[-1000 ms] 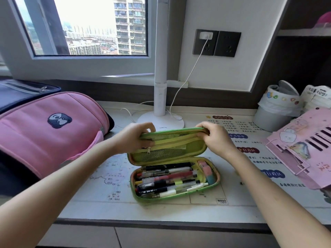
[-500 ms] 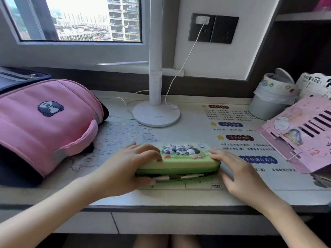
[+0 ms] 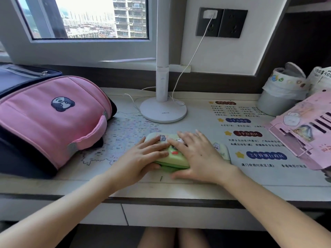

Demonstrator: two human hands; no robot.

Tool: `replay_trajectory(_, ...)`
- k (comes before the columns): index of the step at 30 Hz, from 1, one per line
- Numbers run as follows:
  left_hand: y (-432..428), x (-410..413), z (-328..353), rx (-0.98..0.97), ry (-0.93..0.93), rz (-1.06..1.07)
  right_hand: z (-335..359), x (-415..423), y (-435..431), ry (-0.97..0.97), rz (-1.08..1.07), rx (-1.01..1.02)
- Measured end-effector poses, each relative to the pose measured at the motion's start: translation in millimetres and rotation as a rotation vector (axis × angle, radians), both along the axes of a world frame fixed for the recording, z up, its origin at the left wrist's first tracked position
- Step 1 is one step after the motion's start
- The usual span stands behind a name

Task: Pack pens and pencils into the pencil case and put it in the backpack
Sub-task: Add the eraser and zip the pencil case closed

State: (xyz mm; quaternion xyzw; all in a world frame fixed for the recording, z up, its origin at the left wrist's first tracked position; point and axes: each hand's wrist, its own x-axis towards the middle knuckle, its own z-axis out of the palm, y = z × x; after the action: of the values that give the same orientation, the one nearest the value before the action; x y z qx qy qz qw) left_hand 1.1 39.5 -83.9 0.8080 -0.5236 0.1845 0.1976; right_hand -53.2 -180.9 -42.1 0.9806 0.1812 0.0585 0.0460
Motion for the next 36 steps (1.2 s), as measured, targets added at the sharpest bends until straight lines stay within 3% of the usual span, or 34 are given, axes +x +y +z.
replay_trajectory(3, -13.3, 13.2, 2.8, -0.011, 0.085, 0.036, -2.2, 19.5, -6.0, -0.074, -0.022, -0.026)
replay_trajectory(5, -23.9, 22.7, 19.1, -0.155, 0.433, 0.067, -2.3, 28.4, -11.6, -0.085, -0.045, 0.024)
replay_trajectory(7, -34.1, 35.0, 40.5, -0.437, 0.881, 0.09, -1.4, 33.0, -13.6, -0.074, -0.059, 0.034)
replay_trajectory(8, -38.2, 44.9, 46.1, -0.537, 1.018, 0.132, -0.7, 34.3, -14.4, -0.07, -0.06, 0.039)
replay_trajectory(13, -55.2, 84.0, 39.5, -0.324, 1.358, 0.207, -4.4, 35.4, -17.8, -0.067, -0.028, 0.063)
replay_trajectory(21, -59.8, 107.2, 37.0, -0.235, 1.27, 0.313, -4.5, 35.8, -18.7, -0.055, -0.021, 0.064)
replay_trajectory(26, -51.8, 127.3, 47.3, -0.17, 1.455, 0.302, -4.3, 36.1, -19.6, -0.054, -0.008, 0.069)
replay_trajectory(28, -45.4, 133.8, 49.5, -0.06, 1.434, 0.289, -5.6, 36.8, -20.3, -0.055, -0.005, 0.081)
replay_trajectory(31, -44.8, 133.2, 46.0, 0.084, 1.145, 0.31, -7.4, 38.0, -21.4, -0.067, -0.002, 0.091)
replay_trajectory(36, -30.6, 114.3, 28.6, 0.109, 0.52, 0.333, -11.2, 39.3, -20.9, -0.114, -0.021, 0.115)
